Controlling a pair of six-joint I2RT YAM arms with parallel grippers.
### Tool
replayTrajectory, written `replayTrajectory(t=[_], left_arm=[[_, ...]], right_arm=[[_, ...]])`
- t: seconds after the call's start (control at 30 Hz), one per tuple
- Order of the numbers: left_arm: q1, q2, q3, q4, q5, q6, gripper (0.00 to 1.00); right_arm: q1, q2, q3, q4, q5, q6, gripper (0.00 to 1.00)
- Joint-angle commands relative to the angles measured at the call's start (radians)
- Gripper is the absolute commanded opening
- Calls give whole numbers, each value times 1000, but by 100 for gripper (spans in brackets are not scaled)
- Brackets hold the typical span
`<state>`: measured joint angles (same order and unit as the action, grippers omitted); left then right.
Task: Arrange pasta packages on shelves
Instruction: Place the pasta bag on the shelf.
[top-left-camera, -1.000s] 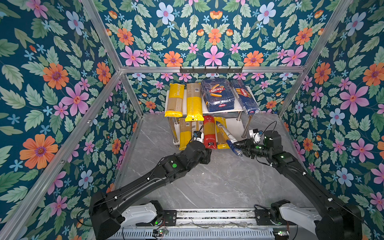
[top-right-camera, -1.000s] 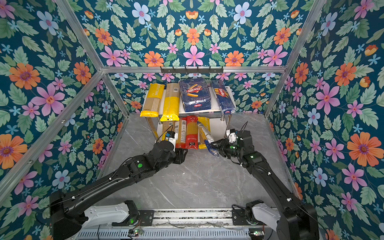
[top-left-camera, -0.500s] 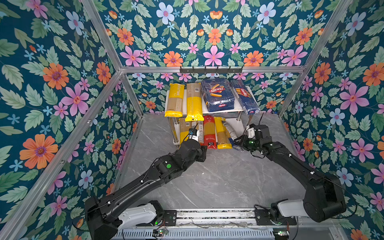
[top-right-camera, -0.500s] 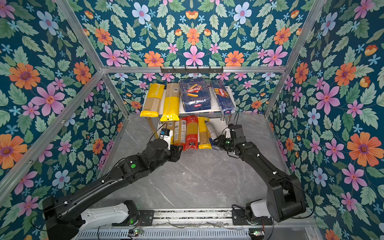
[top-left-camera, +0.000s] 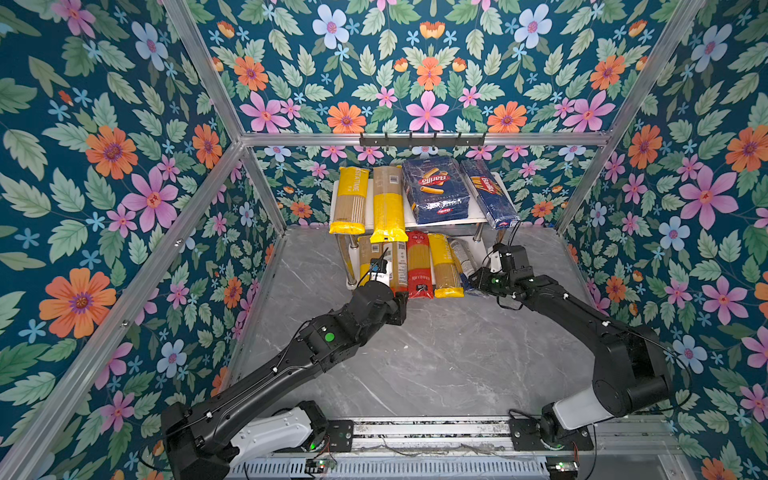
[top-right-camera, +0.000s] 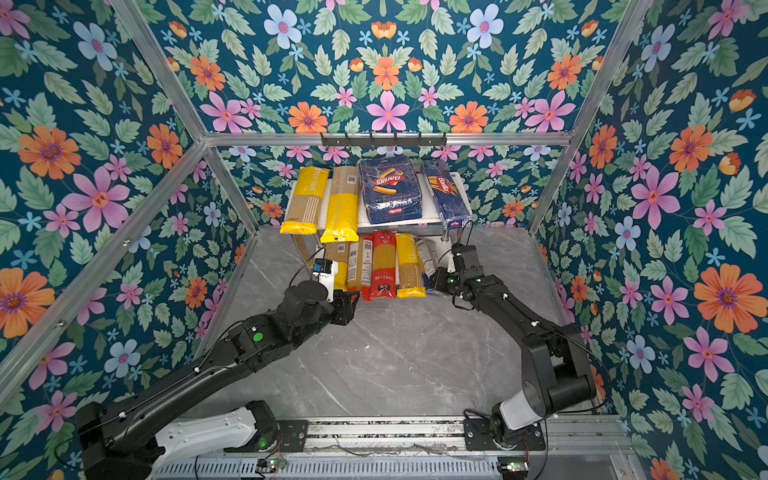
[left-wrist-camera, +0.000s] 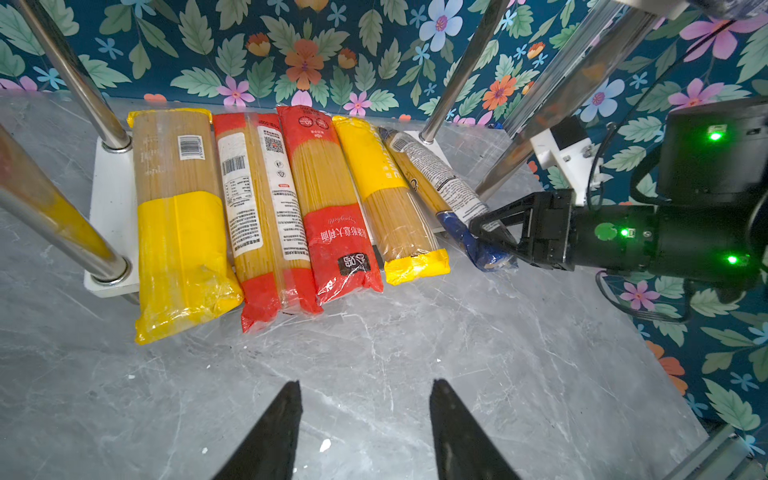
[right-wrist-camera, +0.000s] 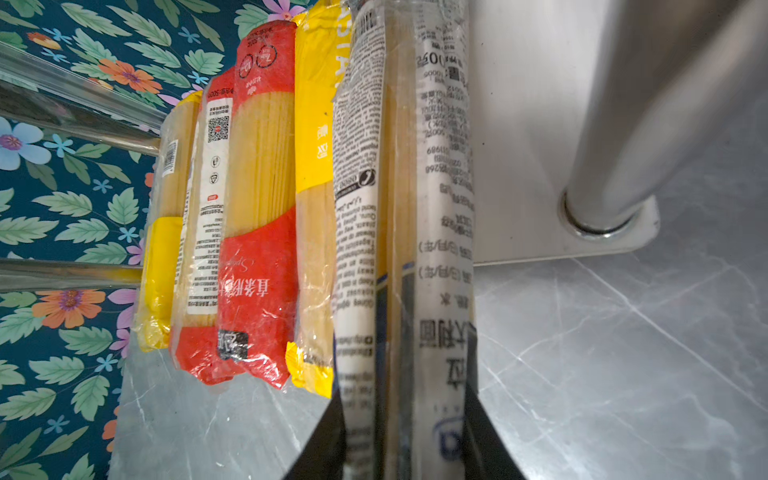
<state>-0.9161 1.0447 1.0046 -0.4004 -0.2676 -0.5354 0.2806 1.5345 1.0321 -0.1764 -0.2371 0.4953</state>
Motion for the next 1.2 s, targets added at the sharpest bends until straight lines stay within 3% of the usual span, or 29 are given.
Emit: replayTrajectory(t=[0.0,0.53,0.63,0.83,1.0,1.17], left_arm=[[7,-11,-4,3,-18,15,53],[30,-61,-32,-15,-23,20,59],[33,-71,-35,-20,-25,17,61],[33,-84,-38,-37,-30,14,67],[33,-104,-43,-53,-45,6,83],[34,-123,-44,-64,-58,6,92]], right_arm=[[3,24,16,6,14,-12,0],[9,115,69,-39,88,-9,0],[9,115,62,-37,87,-4,10],[9,106,47,-52,85,-3,44],[9,80,22,-44,76,4,69],[9,57,10,-49,76,4,74]])
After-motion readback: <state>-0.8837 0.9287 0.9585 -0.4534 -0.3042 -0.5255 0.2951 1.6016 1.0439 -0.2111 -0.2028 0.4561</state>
